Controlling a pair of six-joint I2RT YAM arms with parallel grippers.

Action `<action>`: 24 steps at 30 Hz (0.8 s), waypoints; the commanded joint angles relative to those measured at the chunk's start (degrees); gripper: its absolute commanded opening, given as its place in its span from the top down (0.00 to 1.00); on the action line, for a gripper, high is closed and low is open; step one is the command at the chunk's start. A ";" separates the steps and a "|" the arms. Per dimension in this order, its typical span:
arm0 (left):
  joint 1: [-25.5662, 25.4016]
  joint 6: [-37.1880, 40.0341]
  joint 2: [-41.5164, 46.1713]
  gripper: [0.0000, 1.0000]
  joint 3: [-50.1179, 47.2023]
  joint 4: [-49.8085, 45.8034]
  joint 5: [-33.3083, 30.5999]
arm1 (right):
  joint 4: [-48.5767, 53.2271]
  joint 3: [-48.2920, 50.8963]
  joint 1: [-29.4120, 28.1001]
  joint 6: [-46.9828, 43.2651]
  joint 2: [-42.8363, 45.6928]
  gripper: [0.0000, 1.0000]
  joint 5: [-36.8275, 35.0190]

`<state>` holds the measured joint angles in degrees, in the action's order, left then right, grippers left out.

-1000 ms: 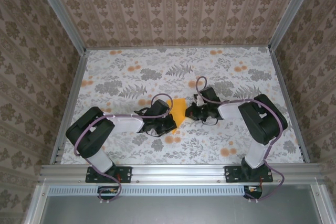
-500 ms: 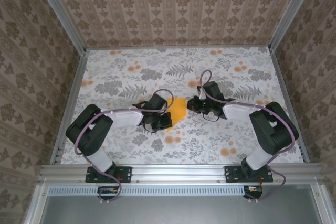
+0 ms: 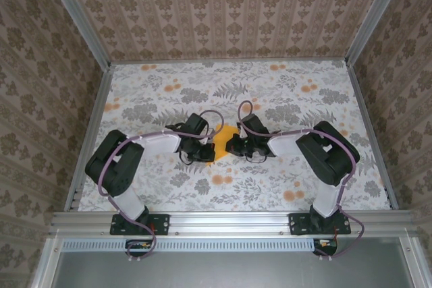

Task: Fold a paper plane with a square sheet of paper (pick it up from the middle)
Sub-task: Third fold the triangle at the center of the table.

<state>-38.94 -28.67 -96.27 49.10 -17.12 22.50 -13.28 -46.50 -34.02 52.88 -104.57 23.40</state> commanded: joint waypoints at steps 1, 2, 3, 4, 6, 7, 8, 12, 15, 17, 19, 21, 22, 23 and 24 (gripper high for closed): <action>0.27 -2.73 3.01 1.00 -1.13 -0.77 -0.57 | 0.59 0.37 -0.25 3.94 -1.08 0.97 -3.36; 0.20 -5.64 4.25 1.00 -1.65 1.01 -0.81 | 1.17 0.80 -0.33 5.03 -0.76 0.98 -4.16; -0.03 -9.75 5.36 1.00 -2.26 2.26 -1.61 | 1.28 1.33 -0.55 6.01 -0.46 0.98 -4.83; -0.51 -13.74 6.73 1.00 -3.16 4.20 -2.72 | 1.14 1.88 -0.82 7.08 -0.14 0.98 -5.53; -2.29 -21.22 9.44 0.98 -5.40 8.15 -6.74 | 1.59 2.75 -1.42 9.30 0.57 0.97 -7.09; -3.35 -24.90 10.57 0.97 -6.46 9.92 -9.24 | 1.66 3.11 -1.70 10.45 0.96 0.97 -7.88; -4.53 -28.20 11.64 0.97 -7.42 11.81 -11.30 | 1.58 3.61 -2.00 11.88 1.24 0.98 -8.58; -8.98 -38.68 12.18 0.96 -9.93 16.94 -18.54 | -1.82 6.51 -3.45 18.54 1.67 1.00 -11.74; -11.84 -43.07 11.06 1.00 -10.96 18.89 -24.20 | -2.88 7.42 -4.10 21.49 1.31 1.00 -12.69; -12.65 -45.27 10.41 1.00 -12.13 21.17 -26.82 | -3.22 8.11 -4.29 22.66 1.77 1.00 -13.44; -13.15 -46.23 9.72 1.00 -12.88 22.96 -28.55 | -3.32 8.53 -4.28 23.14 2.32 1.00 -13.80; -13.26 -46.22 8.79 1.00 -13.33 25.23 -29.38 | -3.01 8.49 -4.30 22.88 2.66 1.00 -13.91; -13.26 -46.24 8.26 1.00 -13.44 26.42 -29.70 | -2.69 8.34 -4.27 22.74 2.71 1.00 -13.92; -13.13 -45.77 7.68 1.00 -13.58 27.76 -29.87 | -2.87 8.31 -4.30 22.79 2.58 1.00 -13.70; -13.18 -45.52 7.23 1.00 -13.59 28.63 -29.99 | -3.30 8.36 -4.27 22.86 2.38 1.00 -13.32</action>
<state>-51.77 -71.64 -87.79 36.12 6.26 -3.64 -21.76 -40.01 -38.04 73.87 -101.62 12.58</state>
